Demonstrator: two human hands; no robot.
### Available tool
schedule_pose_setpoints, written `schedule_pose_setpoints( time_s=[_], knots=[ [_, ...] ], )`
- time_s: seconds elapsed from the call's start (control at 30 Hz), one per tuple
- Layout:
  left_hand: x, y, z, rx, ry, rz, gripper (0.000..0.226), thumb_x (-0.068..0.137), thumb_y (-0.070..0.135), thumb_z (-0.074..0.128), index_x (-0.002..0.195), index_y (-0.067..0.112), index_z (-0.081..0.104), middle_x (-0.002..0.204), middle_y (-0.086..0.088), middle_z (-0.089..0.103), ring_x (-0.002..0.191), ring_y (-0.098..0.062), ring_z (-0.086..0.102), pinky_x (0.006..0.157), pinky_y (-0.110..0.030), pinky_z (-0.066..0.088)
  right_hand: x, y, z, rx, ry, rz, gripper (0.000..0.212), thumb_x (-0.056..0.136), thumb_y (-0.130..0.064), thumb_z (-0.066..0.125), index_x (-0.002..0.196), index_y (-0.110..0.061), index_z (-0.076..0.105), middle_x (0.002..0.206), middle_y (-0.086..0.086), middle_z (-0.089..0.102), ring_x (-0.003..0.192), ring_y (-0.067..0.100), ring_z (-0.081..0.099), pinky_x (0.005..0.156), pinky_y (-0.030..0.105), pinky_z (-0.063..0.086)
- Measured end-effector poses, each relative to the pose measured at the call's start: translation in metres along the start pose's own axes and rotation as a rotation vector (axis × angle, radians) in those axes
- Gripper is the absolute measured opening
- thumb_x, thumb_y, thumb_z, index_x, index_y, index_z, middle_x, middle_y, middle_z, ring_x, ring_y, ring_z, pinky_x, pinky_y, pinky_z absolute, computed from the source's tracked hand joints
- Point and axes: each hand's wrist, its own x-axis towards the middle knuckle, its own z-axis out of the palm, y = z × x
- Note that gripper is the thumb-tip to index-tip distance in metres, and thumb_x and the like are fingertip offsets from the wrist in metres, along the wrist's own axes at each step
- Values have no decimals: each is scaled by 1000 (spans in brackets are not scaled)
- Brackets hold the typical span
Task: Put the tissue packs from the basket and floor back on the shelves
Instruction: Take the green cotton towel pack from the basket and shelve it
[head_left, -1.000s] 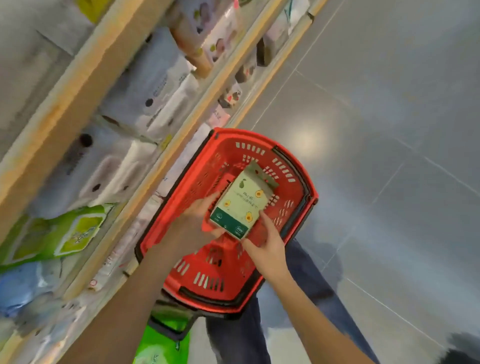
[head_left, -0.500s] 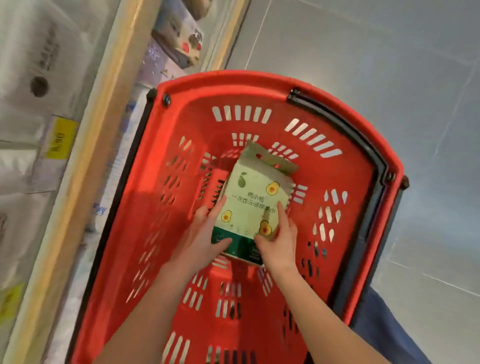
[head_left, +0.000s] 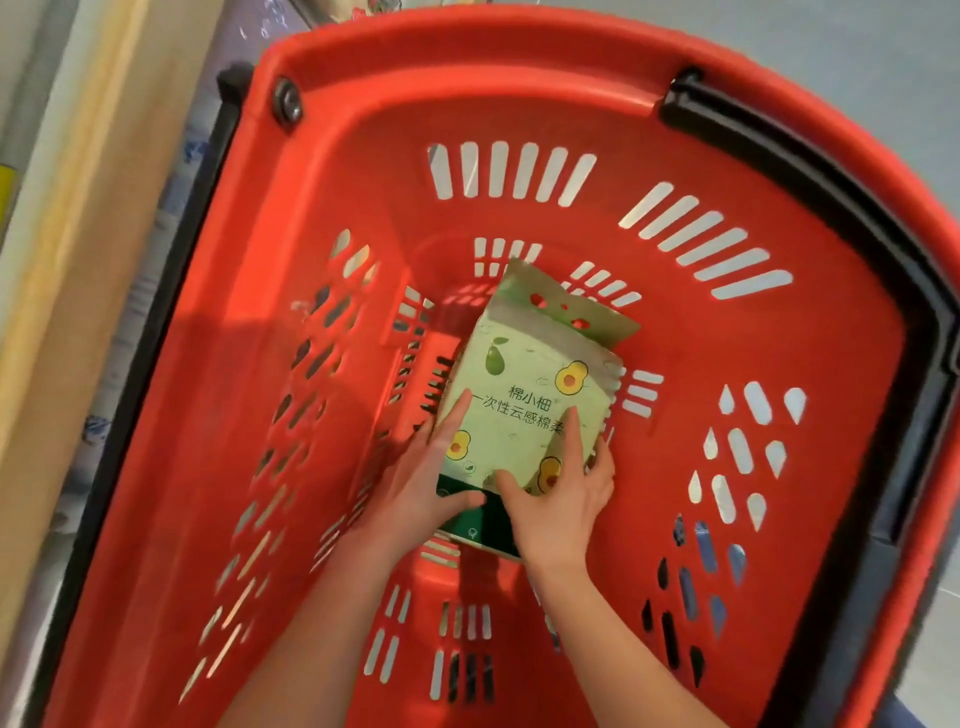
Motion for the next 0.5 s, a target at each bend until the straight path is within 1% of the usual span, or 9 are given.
schedule_pose_setpoints(
  time_s=[0.07, 0.1, 0.17, 0.23, 0.3, 0.37, 0.47, 0.5],
  knots=[
    [1, -3, 0, -41, -12, 7, 112, 70, 24, 78, 130, 66, -7, 154, 7, 22, 132, -3, 26, 112, -39, 28, -1, 2, 3, -1, -2, -1, 90, 67, -23, 74, 141, -37, 25, 151, 10, 15, 136, 24, 16, 107, 29, 20],
    [2, -4, -1, -52, -21, 3, 111, 70, 24, 78, 129, 67, -6, 152, 7, 27, 128, -1, 29, 111, -37, 30, 0, 2, 3, 3, -13, -3, 91, 67, -24, 74, 141, -39, 24, 152, 10, 15, 138, 24, 16, 107, 30, 21],
    [2, -5, -4, -57, -36, -5, 109, 71, 25, 77, 128, 69, -5, 148, 5, 34, 127, -4, 33, 108, -35, 32, 2, 3, 3, 0, -44, -2, 93, 68, -25, 74, 140, -44, 19, 152, 8, 15, 138, 24, 21, 106, 32, 27],
    [3, -5, -6, -53, -43, -5, 108, 72, 25, 76, 129, 69, -5, 147, 5, 36, 132, -11, 35, 108, -38, 32, 5, 3, -1, -23, -83, 7, 95, 69, -25, 73, 139, -49, 13, 151, 6, 15, 134, 25, 31, 101, 36, 35],
    [2, -4, -6, -51, -27, 3, 108, 71, 25, 76, 132, 66, -4, 148, 5, 37, 132, -14, 37, 108, -40, 34, 7, 2, -2, -38, -100, 11, 97, 70, -25, 73, 138, -52, 10, 149, 5, 18, 129, 27, 39, 97, 37, 39],
    [2, -2, -7, -37, -12, 10, 109, 70, 23, 77, 135, 62, -2, 147, 6, 38, 131, -14, 40, 107, -40, 35, 7, 1, -3, -38, -99, 23, 97, 70, -24, 73, 138, -52, 10, 147, 5, 20, 126, 27, 41, 94, 39, 41],
    [-1, 5, -9, -26, 13, 13, 112, 68, 20, 79, 140, 54, 0, 147, 6, 39, 131, -12, 42, 107, -38, 36, 5, -4, -6, -49, -104, 50, 96, 71, -24, 71, 138, -53, 9, 146, 2, 21, 127, 26, 40, 91, 44, 42],
    [-4, 7, -11, -32, 18, 12, 112, 68, 20, 79, 140, 54, 0, 148, 7, 38, 131, -12, 41, 107, -38, 36, 5, -6, -9, -57, -114, 59, 96, 71, -24, 71, 138, -53, 9, 145, 1, 22, 127, 26, 40, 90, 45, 42]
  ],
)
